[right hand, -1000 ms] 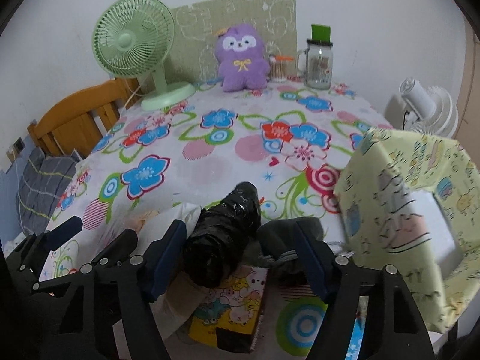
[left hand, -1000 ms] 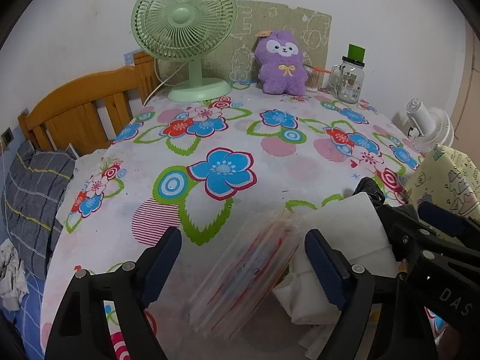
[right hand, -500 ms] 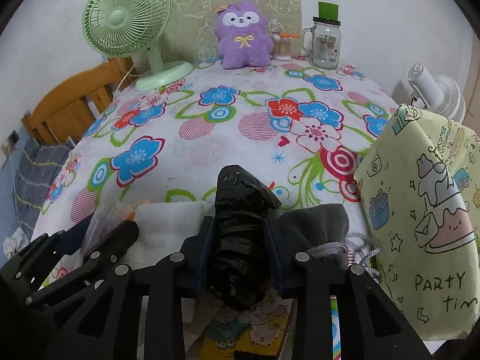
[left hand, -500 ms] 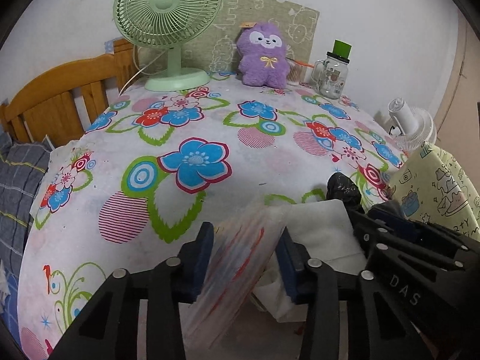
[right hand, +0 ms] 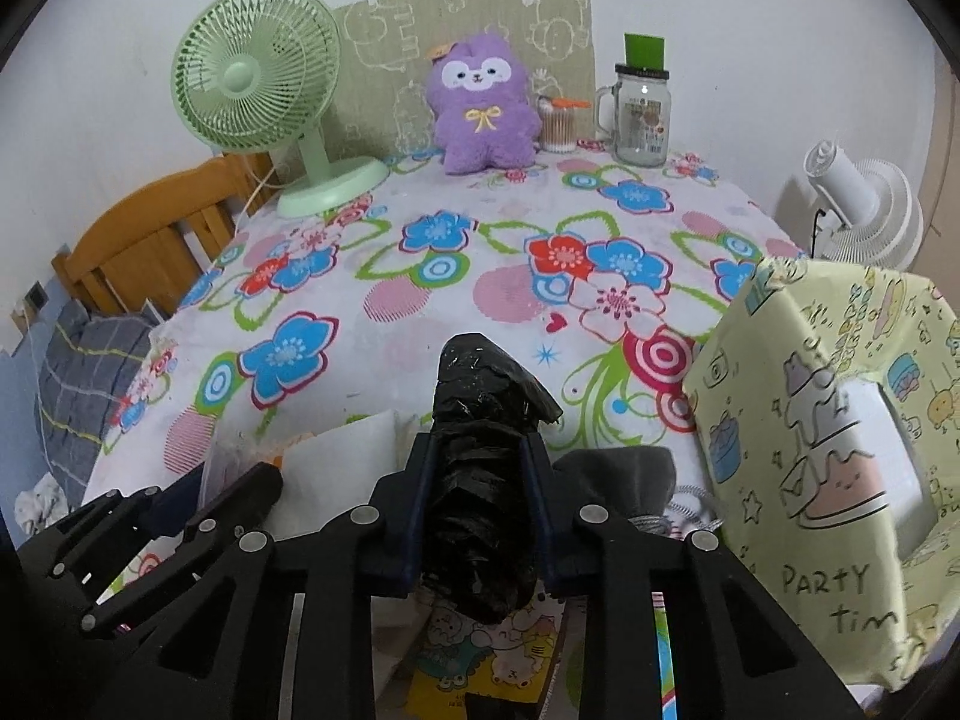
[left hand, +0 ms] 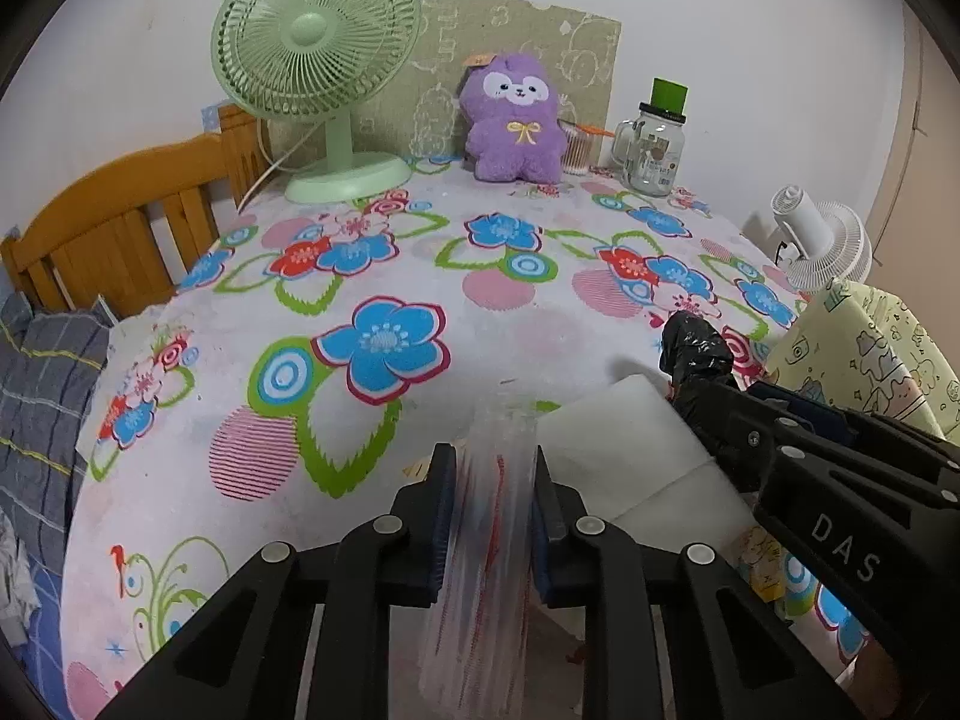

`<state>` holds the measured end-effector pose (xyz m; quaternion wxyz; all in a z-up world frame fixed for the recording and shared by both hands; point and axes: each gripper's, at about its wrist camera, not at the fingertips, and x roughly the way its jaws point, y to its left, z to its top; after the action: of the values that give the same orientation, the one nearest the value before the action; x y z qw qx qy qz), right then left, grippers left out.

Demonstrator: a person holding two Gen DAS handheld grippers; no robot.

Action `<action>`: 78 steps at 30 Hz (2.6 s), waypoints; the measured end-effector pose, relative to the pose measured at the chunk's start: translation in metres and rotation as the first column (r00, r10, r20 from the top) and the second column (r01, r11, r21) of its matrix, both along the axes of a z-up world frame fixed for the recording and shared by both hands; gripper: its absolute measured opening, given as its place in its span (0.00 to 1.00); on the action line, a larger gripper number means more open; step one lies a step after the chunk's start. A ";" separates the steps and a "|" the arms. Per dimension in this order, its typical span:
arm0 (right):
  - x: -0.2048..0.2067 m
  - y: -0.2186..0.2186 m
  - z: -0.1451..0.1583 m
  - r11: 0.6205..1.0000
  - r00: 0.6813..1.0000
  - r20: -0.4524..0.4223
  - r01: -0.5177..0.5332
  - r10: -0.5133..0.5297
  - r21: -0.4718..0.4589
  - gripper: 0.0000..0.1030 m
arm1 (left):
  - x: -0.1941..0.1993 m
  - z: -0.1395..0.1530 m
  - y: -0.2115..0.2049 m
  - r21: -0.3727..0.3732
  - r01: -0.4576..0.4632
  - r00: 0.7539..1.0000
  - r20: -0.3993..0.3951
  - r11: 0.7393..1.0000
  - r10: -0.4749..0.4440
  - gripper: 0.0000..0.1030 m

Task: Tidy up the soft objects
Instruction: 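Grasp the clear straw bag with the left tool while the right tool grasps the black wrapped item, then carry the straw bag and black item over the patterned fabric box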

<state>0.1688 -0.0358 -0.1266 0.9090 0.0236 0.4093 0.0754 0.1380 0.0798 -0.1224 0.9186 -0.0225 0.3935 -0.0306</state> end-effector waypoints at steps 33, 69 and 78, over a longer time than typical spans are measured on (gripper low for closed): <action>-0.038 -0.018 0.073 0.998 0.990 0.136 -0.048 0.044 0.027 0.30 | -0.030 0.075 -0.040 0.062 -0.017 0.993 0.121 0.998 0.009 0.19; -0.063 -0.131 0.102 1.000 0.975 0.221 0.008 -0.013 0.022 0.30 | -0.043 0.098 -0.160 0.078 0.016 0.985 0.170 0.997 -0.029 0.19; -0.063 -0.163 0.101 0.999 0.972 0.228 0.048 -0.052 0.024 0.30 | -0.037 0.097 -0.192 0.066 0.065 0.981 0.176 0.996 -0.076 0.19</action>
<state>0.1058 -0.1992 -0.0252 0.9514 0.0331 0.3004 0.0584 0.1011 -0.1121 -0.0255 0.9487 0.0216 0.3109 -0.0531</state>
